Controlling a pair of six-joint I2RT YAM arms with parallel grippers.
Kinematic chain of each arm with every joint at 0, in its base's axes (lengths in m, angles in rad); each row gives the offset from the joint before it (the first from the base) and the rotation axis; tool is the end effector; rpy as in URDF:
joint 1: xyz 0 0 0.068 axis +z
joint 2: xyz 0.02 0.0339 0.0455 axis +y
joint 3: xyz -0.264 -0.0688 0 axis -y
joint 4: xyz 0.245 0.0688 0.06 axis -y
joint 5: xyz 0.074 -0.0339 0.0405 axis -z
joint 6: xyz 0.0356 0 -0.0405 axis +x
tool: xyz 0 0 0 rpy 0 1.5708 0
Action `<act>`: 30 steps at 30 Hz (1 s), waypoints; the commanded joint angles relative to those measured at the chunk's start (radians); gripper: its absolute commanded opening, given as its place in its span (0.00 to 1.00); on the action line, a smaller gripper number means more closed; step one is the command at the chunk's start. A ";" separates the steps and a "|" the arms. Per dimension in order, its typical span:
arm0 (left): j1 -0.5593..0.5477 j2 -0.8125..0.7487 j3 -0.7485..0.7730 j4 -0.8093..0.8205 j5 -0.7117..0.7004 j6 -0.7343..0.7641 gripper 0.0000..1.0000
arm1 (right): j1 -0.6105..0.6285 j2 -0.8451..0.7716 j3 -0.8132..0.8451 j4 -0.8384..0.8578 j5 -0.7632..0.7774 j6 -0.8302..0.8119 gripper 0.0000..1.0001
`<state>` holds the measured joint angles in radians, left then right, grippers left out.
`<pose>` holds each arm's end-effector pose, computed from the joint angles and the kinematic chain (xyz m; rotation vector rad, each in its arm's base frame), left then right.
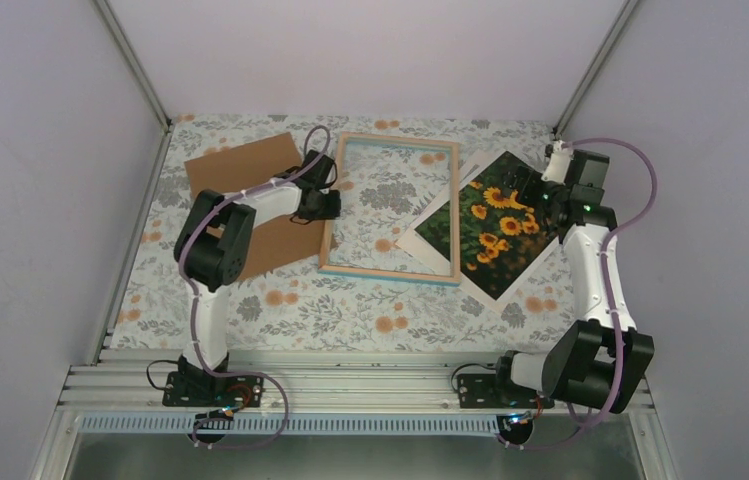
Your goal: Put the photo into the frame
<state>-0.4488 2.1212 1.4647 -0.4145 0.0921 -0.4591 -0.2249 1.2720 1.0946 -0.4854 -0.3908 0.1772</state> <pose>0.3961 -0.1944 0.1404 0.0179 2.7022 -0.4143 0.2743 -0.0488 0.3158 0.2306 2.1935 0.4088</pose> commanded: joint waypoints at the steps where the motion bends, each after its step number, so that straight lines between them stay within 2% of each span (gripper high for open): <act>1: 0.050 -0.011 -0.125 -0.120 -0.151 0.042 0.02 | -0.007 0.010 -0.018 0.031 -0.036 0.017 1.00; 15: 0.257 -0.178 -0.372 -0.126 -0.227 0.268 0.02 | -0.007 0.000 -0.087 0.058 -0.130 0.018 1.00; 20: 0.270 -0.263 -0.423 -0.104 -0.225 0.299 0.02 | -0.005 0.013 -0.129 0.055 -0.237 -0.022 0.99; 30: 0.278 -0.313 -0.474 -0.081 -0.285 0.340 0.02 | 0.009 0.242 -0.059 -0.114 -0.357 -0.232 0.95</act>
<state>-0.1795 1.8072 1.0420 -0.4084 -0.0601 -0.2142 -0.2234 1.4376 0.9886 -0.5182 -0.6735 0.0551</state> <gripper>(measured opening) 0.176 0.960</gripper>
